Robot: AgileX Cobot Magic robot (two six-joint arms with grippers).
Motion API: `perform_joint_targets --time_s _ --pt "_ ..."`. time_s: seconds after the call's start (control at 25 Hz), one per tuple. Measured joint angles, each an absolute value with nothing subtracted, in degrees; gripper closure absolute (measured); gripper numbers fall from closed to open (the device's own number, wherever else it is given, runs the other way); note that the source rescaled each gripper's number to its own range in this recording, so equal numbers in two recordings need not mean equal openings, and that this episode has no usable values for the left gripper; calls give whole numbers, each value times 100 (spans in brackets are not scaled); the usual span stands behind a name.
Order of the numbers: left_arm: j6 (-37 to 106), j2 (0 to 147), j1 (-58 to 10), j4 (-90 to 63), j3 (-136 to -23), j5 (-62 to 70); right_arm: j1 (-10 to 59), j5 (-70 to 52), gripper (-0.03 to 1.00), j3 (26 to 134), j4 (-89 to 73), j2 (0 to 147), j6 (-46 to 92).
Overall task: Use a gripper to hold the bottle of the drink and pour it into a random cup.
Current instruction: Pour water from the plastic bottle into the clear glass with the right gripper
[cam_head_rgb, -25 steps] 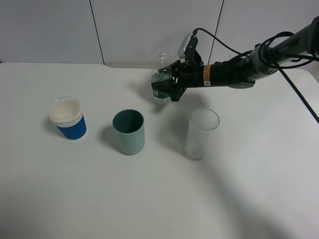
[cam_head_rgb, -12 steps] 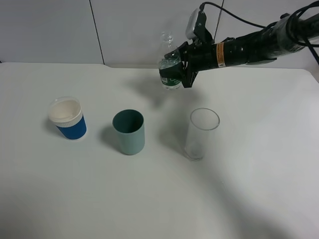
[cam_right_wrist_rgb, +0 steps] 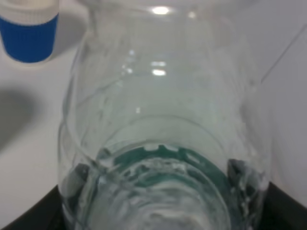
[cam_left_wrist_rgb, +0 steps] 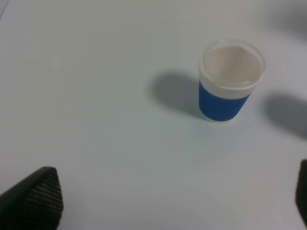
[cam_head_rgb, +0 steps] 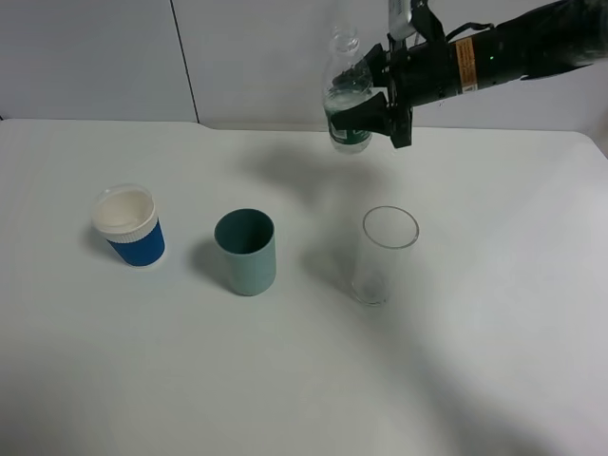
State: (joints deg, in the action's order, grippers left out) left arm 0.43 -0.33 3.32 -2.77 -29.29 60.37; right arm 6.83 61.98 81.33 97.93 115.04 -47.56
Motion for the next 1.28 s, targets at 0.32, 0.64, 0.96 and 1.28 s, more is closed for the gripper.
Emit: perform_joint_targets --time_s 0.32,0.64,0.96,1.28 --pt "43 -33 332 -277 -2929 6037 547 6224 96 8133 9793 11309 -4489" --pt "43 -33 332 -277 -2929 6037 626 5917 96 8133 9793 11309 -4003" --pt "43 -33 332 -277 -2929 6037 898 5473 96 8133 9793 11309 -3130" --pt "43 -33 332 -277 -2929 6037 1019 5566 96 8133 9793 11309 -2757"
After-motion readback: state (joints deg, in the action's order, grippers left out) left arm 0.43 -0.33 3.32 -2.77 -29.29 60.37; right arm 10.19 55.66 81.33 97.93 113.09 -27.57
